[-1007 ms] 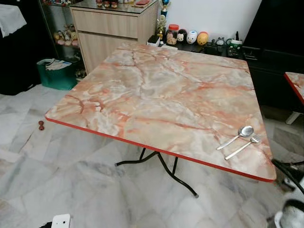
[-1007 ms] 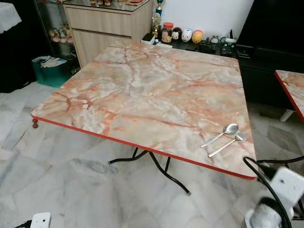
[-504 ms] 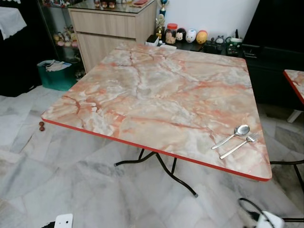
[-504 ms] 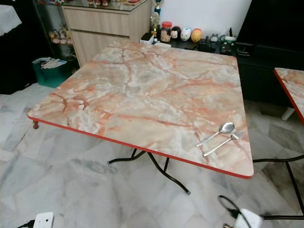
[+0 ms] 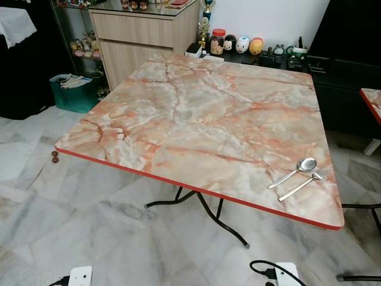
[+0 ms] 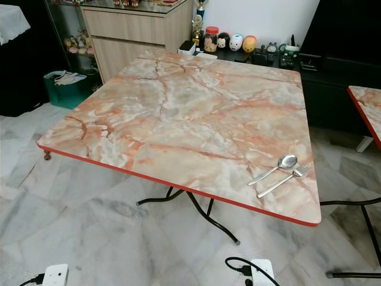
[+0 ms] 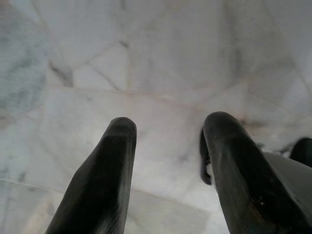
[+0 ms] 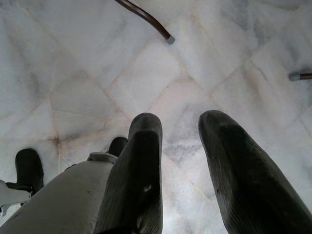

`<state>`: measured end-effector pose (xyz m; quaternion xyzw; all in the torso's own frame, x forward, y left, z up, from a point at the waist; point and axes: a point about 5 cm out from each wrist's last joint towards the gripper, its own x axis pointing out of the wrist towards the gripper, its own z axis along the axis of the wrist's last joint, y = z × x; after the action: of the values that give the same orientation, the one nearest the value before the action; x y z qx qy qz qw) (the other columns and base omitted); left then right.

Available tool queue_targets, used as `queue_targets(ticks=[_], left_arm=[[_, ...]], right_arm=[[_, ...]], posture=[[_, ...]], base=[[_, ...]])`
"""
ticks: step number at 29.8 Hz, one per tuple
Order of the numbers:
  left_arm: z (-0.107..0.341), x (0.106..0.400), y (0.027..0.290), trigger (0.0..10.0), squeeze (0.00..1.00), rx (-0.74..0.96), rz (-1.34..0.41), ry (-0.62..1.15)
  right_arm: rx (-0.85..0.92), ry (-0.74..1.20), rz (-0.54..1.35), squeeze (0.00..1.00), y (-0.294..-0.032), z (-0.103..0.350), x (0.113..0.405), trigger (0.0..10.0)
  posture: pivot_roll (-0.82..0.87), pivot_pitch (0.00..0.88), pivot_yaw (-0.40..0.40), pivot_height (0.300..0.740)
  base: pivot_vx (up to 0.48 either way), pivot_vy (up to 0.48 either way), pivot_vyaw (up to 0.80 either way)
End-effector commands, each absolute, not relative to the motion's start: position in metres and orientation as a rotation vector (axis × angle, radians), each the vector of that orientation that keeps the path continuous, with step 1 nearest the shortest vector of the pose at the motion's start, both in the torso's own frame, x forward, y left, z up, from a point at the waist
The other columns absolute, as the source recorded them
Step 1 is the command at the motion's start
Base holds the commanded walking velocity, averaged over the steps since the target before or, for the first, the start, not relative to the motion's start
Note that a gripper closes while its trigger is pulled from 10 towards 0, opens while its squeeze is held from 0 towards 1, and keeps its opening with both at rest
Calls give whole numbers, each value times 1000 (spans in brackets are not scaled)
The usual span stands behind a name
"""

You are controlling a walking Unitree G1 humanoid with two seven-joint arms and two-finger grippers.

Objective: Setting the table

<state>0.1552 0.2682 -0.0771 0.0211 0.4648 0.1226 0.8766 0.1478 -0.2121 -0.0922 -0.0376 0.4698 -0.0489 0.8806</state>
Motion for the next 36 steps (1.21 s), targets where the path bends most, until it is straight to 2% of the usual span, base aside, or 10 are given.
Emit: queue_targets(ticks=[1, 7, 14, 21, 36], left_arm=[[-77, 154, 272, 10000, 0, 38, 257, 983], [-75, 155, 276, 10000, 0, 48, 251, 980], [-79, 158, 260, 10000, 0, 47, 227, 979], [-81, 154, 259, 10000, 0, 50, 217, 989], [-81, 151, 262, 10000, 0, 52, 220, 991]], right_arm=[[-76, 981, -99, 0, -212, -93, 148, 10000], [-89, 995, -81, 0, -209, -94, 149, 10000], [-52, 1008, -126, 0, -208, -95, 149, 10000], [-17, 1078, -163, 0, -208, -102, 131, 10000], [-82, 1077, -99, 0, -206, -101, 135, 10000]], posture=[[51, 0, -28, 740], [49, 0, -25, 740], [51, 0, -25, 740], [48, 0, -21, 740], [51, 0, -21, 740]], base=[[0, 0, 0], [0, 0, 0], [0, 0, 0], [0, 0, -746], [0, 0, -722]])
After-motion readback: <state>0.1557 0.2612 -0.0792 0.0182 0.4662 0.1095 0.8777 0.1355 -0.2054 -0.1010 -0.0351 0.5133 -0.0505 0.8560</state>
